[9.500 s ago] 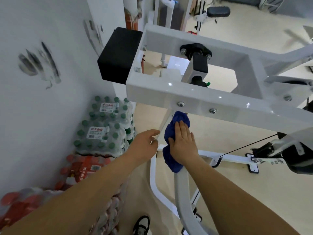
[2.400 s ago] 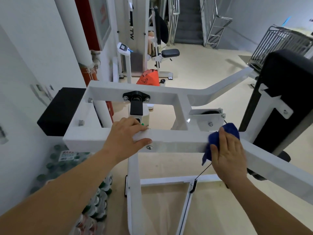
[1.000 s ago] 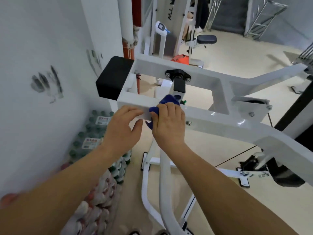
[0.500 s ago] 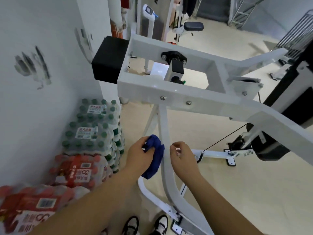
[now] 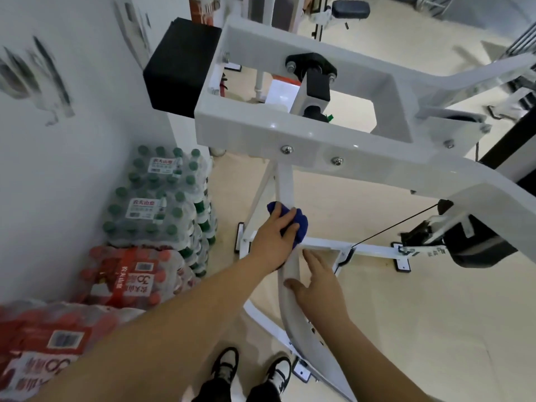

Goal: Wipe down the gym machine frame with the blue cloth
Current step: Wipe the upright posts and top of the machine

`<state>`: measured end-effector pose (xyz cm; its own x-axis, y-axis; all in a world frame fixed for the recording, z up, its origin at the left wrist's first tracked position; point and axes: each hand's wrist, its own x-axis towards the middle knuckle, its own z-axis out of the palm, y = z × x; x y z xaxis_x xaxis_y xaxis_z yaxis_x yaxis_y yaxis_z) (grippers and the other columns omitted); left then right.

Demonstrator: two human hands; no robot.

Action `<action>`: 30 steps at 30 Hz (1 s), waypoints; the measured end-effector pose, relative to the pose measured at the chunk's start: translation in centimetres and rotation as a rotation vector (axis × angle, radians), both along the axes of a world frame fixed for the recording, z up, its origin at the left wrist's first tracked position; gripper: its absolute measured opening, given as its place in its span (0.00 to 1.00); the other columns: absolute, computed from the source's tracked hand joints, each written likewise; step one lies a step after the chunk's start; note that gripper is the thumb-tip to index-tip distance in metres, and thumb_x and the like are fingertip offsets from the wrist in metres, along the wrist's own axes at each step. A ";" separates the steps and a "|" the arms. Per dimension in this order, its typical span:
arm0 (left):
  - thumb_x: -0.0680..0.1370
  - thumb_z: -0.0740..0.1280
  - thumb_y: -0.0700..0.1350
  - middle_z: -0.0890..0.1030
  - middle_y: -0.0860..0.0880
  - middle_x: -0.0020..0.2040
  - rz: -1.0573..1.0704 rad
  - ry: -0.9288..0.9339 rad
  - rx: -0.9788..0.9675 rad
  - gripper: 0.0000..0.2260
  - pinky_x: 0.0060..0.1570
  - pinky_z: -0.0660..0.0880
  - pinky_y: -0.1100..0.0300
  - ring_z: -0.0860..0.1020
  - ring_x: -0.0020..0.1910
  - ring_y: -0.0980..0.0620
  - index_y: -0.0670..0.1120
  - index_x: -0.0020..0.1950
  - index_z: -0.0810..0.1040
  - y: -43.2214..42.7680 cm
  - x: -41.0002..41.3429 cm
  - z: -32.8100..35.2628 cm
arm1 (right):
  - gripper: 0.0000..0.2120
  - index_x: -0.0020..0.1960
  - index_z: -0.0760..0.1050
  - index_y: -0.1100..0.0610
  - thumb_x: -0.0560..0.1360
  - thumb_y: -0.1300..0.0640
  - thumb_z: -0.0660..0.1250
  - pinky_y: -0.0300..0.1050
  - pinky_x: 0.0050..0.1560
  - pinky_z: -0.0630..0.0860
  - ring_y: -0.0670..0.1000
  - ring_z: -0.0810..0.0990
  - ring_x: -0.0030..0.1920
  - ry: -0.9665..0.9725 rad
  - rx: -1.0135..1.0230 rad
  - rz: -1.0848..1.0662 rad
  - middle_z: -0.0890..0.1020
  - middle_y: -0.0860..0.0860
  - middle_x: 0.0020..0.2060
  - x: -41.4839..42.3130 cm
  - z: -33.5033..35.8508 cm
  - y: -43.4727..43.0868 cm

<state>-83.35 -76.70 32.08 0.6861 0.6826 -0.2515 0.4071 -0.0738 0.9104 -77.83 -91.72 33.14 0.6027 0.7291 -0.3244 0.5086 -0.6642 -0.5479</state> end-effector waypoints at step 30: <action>0.84 0.63 0.42 0.52 0.53 0.83 -0.127 -0.049 0.081 0.25 0.67 0.54 0.77 0.58 0.79 0.54 0.55 0.80 0.63 5.6 1.2 -2.1 | 0.17 0.61 0.81 0.40 0.73 0.47 0.77 0.35 0.55 0.78 0.35 0.73 0.69 -0.233 0.150 0.356 0.71 0.32 0.72 2.0 -1.1 -0.6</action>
<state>-82.20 -71.12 29.97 0.7782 0.6063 -0.1636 0.3454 -0.1957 0.9178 -75.86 -92.34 32.03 0.3507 0.9327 -0.0844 0.8121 -0.3477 -0.4686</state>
